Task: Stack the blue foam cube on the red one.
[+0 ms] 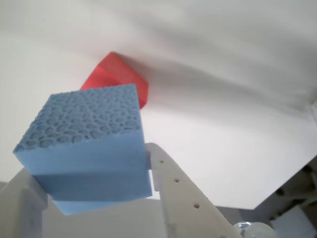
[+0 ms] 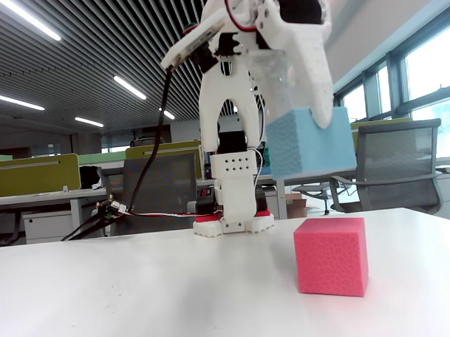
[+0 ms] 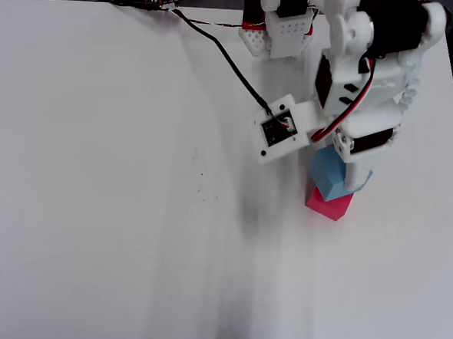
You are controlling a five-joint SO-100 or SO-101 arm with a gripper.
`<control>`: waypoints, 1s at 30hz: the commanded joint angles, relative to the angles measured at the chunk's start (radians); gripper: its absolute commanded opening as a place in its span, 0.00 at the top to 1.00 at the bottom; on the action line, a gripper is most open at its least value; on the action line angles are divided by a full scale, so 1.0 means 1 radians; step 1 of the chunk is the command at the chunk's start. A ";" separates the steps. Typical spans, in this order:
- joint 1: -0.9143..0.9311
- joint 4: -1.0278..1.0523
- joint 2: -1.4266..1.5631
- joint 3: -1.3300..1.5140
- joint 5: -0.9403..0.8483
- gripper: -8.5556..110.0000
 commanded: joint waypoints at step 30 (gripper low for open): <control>-0.020 -0.123 -0.034 0.086 0.021 0.70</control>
